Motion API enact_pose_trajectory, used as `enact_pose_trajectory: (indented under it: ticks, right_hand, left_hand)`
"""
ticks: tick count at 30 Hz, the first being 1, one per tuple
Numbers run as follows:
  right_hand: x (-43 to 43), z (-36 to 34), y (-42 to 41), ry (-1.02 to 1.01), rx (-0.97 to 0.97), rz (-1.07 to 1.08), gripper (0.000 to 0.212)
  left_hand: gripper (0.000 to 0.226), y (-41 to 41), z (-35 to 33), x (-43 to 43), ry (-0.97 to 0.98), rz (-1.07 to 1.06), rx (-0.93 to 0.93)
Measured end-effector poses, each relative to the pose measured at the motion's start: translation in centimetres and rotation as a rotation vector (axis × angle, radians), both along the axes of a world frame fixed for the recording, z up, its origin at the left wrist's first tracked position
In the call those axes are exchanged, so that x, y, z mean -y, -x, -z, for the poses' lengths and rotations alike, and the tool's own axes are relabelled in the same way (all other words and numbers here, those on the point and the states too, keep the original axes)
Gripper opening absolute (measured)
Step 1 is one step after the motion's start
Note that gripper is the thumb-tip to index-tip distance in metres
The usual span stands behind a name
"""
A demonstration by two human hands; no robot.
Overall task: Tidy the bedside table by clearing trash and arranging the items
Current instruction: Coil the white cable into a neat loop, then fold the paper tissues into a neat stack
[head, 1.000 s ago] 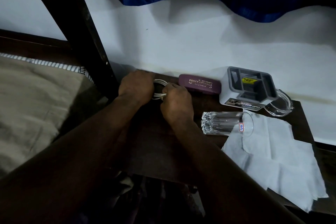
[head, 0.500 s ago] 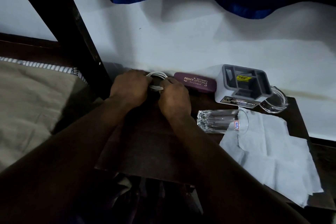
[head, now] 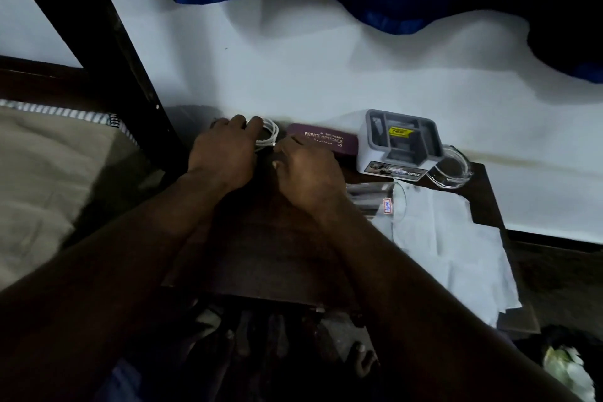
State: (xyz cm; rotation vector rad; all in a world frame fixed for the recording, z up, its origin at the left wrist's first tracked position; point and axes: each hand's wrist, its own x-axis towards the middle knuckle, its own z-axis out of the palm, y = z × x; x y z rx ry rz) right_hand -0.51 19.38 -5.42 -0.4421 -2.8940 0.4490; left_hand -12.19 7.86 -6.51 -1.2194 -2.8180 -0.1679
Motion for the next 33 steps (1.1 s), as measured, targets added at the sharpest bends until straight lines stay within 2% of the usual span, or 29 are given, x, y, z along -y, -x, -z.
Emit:
enact_pose_trajectory:
  ticks: [11,18,23,28,33]
  right_hand:
    - [-0.9,-4.1,-8.6,0.04,-0.061,0.022,0.02]
    - [-1.7,-5.1,-16.3,0.076,-0.053,0.135,0.021]
    - [-2.8,-4.7,-20.2,0.159,-0.063,0.228,0.011]
    - [-5.2,-3.9,-22.4,0.23,0.054,0.315,0.018]
    - [-7.6,-3.9,-22.6,0.307,0.139,0.397,0.019]
  left_hand:
    - [0.054,-7.7,-5.1,-0.1,-0.131,0.144,0.117]
    - [0.039,-15.0,-7.5,-0.8,-0.226,0.257,0.231]
    - [0.041,-18.2,-6.9,-2.6,-0.181,0.287,0.249]
    - [0.046,-18.7,-5.4,-4.3,-0.067,0.295,0.197]
    - [0.058,-17.9,-4.9,-6.1,-0.035,0.221,0.181]
